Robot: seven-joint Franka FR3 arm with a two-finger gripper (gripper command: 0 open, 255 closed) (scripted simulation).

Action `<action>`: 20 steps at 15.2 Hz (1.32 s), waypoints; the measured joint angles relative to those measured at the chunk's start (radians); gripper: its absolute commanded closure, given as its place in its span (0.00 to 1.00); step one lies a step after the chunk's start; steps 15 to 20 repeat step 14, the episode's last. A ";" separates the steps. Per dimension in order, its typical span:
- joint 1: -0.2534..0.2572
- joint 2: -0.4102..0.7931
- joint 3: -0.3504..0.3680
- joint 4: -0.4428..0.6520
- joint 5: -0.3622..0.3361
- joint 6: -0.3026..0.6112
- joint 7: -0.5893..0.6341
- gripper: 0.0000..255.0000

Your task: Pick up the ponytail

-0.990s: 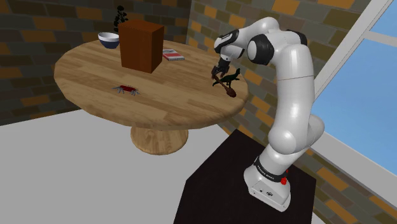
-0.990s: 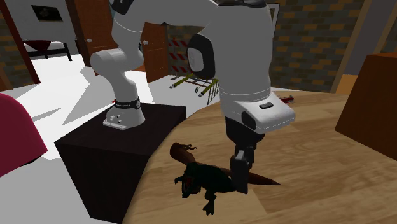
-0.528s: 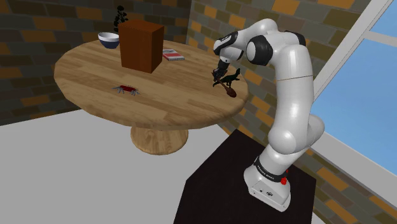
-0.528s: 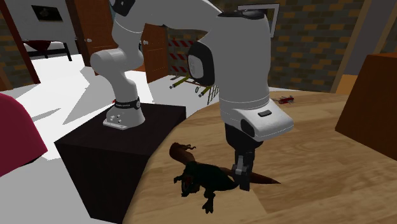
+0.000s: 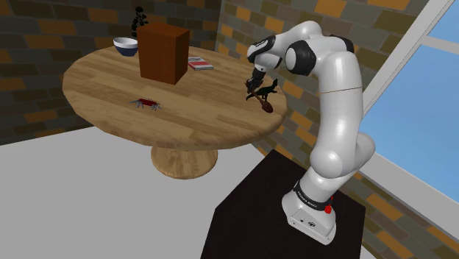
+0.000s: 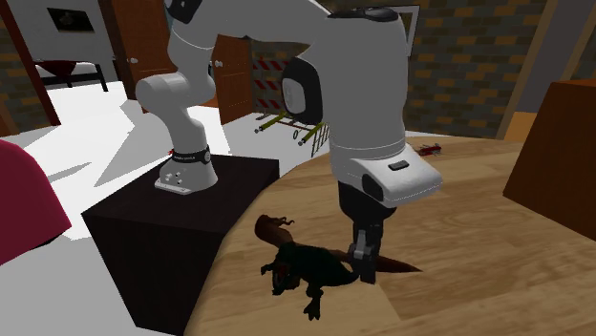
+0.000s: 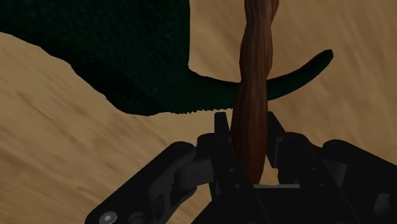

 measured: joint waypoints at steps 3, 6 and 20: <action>0.005 -0.022 -0.007 0.004 -0.011 -0.024 0.008 1.00; 0.006 -0.034 -0.013 0.023 -0.020 -0.055 0.016 1.00; 0.010 -0.073 -0.028 0.069 -0.044 -0.135 0.038 1.00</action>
